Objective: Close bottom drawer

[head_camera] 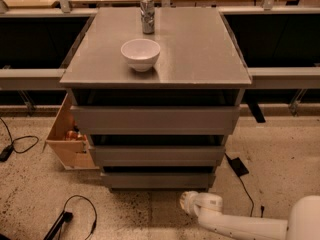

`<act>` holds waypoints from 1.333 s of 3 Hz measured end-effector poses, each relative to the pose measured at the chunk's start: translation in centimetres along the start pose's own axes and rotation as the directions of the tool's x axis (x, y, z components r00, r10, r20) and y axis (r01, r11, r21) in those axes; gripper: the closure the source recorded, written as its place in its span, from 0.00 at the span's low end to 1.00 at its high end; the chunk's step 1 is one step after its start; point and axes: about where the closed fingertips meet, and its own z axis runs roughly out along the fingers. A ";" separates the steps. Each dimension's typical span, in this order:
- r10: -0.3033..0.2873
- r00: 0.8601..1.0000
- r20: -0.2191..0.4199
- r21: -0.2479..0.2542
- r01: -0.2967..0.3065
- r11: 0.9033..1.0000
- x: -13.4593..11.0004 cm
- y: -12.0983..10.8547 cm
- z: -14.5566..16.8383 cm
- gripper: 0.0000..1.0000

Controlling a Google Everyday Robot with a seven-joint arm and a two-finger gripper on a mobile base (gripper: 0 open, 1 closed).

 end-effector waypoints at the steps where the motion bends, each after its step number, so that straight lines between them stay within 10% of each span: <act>1: 0.021 0.996 -0.084 0.116 -0.011 0.993 0.0 -4.1 -9.0 1.00; 2: 0.061 0.988 -0.138 0.253 -0.024 0.967 -3.3 -8.4 -18.7 1.00; 3: 0.032 0.991 -0.129 0.313 0.010 0.950 -13.2 -8.8 -25.4 1.00; 4: -0.084 0.988 -0.127 0.289 0.118 0.950 -24.1 -3.8 -29.9 0.86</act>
Offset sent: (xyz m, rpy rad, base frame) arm -0.2789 -0.0237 0.3174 -0.8074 -0.0392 -0.3322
